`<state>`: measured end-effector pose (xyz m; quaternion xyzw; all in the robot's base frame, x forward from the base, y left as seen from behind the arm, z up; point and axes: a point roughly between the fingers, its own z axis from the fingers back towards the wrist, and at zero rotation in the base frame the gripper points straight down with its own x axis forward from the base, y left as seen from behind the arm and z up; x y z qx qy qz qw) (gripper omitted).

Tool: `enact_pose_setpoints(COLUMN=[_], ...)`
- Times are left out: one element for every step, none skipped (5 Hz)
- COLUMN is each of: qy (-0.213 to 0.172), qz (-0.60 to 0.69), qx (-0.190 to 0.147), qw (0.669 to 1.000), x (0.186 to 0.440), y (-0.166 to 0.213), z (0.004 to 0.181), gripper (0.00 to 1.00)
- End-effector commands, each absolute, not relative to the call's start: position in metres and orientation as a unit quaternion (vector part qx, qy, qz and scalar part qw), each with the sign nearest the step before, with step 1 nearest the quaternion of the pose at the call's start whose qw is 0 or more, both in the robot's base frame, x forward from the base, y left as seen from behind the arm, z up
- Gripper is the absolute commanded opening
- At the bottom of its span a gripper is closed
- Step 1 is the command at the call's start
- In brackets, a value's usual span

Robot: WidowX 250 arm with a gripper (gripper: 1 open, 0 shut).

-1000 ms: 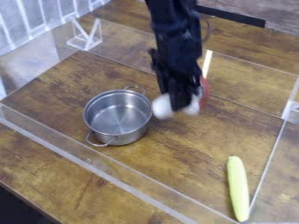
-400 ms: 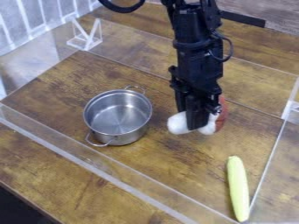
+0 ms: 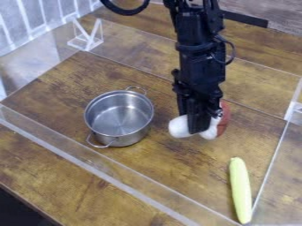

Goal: Remove the mushroom from the silver pot and put it on the table

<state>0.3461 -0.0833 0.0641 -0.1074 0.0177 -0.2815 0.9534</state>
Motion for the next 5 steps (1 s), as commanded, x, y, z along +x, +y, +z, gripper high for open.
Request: enact_pose_setpoints(qy=[-0.006,-0.001,0.008,0.017,0.026], qz=[-0.288,-0.283,-0.303,-0.319,-0.344], qx=[-0.106,-0.108,-0.109,-0.111,-0.114], qw=[0.952,0.953,0.947,0.941,0.932], x=[0.354,0.354,0.355,0.357,0.360], y=[-0.088,-0.085,-0.086,-0.086,-0.074], z=[0.085,0.088,0.088,0.086,0.076], gripper=[0.00,0.00,0.00,0.00,0.00])
